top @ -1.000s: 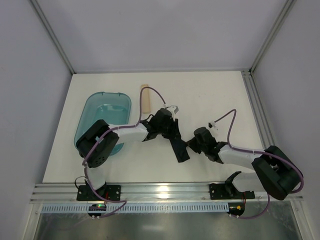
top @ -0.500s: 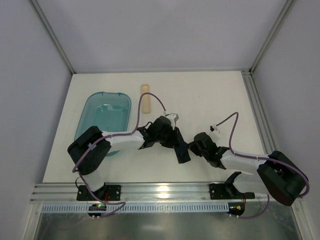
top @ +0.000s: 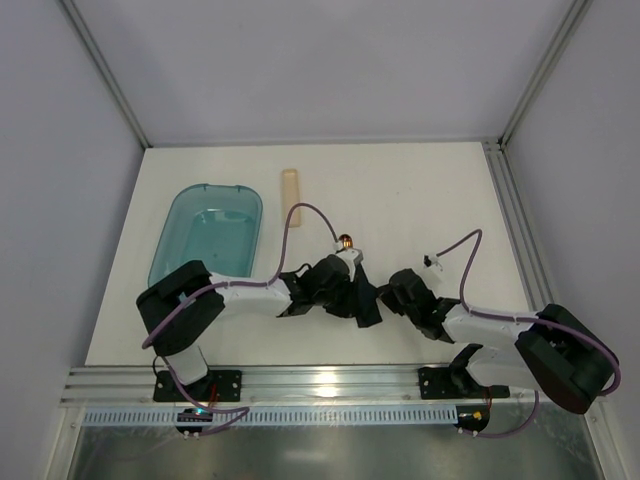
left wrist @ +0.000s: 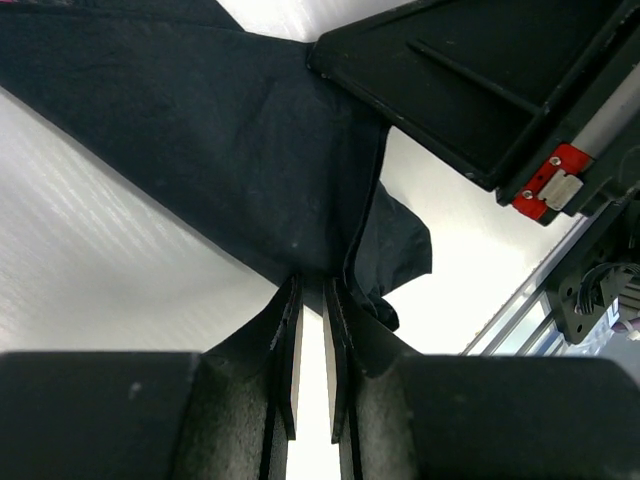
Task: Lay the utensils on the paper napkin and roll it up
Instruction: Roll the napkin at the center of the board.
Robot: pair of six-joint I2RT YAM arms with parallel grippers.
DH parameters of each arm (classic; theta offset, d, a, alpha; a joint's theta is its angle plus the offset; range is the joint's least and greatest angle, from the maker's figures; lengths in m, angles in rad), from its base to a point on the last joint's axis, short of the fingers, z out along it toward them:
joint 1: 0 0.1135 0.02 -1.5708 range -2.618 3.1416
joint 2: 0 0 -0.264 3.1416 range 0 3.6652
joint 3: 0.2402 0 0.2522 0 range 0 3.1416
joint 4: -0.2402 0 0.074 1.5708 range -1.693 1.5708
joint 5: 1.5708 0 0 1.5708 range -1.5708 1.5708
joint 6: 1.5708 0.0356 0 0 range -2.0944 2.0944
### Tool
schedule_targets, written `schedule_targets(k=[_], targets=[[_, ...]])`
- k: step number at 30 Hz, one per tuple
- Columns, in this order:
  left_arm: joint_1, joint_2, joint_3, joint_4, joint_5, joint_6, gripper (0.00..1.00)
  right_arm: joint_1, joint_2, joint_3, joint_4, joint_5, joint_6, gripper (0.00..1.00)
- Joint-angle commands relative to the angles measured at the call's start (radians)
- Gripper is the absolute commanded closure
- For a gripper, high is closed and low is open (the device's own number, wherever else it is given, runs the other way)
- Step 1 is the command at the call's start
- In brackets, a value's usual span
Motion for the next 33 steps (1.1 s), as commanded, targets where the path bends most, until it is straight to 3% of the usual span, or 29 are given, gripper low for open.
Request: schedule_targets(k=[1,28,31,33], targets=[[-0.020,-0.026,-0.003,0.081,-0.023,-0.013,0.82,0.001,0.025,-0.042,-0.116,0.052,-0.012,0.96],[-0.114,0.058,0.043,0.124,-0.075,-0.013,0.82,0.003,0.080,-0.034,-0.086,0.011,-0.027,0.96],[-0.114,0.066,0.046,0.110,-0.088,-0.005,0.82,0.003,0.052,-0.015,-0.125,0.008,-0.058,0.93],[-0.114,0.067,0.044,0.112,-0.090,-0.004,0.82,0.003,0.026,0.016,-0.172,0.009,-0.087,0.85]])
